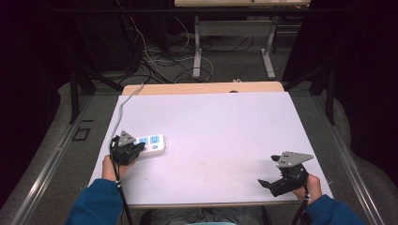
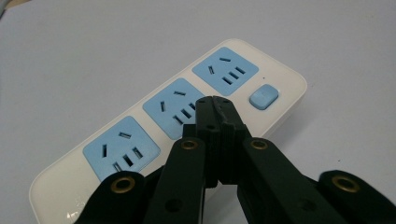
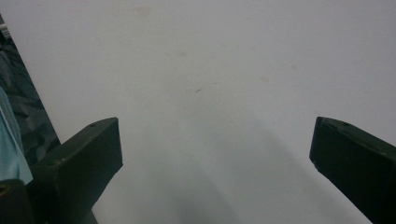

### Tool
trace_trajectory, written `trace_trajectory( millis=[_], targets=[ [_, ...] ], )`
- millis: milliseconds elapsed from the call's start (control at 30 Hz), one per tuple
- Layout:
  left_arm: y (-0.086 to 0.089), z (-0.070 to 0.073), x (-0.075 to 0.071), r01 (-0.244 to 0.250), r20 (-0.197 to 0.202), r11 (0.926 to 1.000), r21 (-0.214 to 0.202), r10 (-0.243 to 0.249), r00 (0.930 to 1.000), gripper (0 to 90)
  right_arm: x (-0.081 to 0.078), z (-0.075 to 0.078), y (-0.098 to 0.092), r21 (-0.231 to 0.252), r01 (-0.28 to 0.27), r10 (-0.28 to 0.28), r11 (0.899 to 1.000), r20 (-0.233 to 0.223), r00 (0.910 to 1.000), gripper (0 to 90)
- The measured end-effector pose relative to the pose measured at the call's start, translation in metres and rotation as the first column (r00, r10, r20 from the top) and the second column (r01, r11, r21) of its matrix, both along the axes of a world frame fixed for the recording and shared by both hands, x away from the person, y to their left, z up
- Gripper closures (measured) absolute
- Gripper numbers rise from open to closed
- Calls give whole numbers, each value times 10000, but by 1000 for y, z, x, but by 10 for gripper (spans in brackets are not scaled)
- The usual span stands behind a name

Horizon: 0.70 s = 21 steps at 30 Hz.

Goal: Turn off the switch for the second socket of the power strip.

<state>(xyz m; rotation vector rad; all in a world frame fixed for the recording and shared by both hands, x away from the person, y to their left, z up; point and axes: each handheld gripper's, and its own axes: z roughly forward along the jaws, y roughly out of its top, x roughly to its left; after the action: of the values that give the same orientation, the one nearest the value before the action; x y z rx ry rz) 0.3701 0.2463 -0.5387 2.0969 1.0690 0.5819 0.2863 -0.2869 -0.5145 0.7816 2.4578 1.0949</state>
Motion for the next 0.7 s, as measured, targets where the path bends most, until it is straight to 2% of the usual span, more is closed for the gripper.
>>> trace_trajectory(
  millis=[67, 133, 233, 567, 700],
  targets=[
    [1, 1, 1, -62, 62, 9998, 202, 61, 10000, 900, 0, 0, 0, 33, -18, 17, 10000, 40, 10000, 18],
    [1, 0, 0, -174, 11, 9998, 43, 174, 9998, 900, 0, 0, 0, 39, 0, 0, 10000, 18, 10000, 18],
    [1, 0, 0, -203, 12, 9998, 88, 203, 9998, 900, 0, 0, 0, 37, -26, 26, 10000, 41, 10000, 18],
    [0, 1, 0, -68, 21, 9998, 170, 68, 10000, 900, 0, 0, 0, 42, -9, 8, 10000, 59, 10000, 18],
    [0, 3, 0, 49, 9, 10000, 39, -49, 10000, 899, 0, 0, 0, 33, 1, -1, 10000, 49, 10000, 18]
  ],
)
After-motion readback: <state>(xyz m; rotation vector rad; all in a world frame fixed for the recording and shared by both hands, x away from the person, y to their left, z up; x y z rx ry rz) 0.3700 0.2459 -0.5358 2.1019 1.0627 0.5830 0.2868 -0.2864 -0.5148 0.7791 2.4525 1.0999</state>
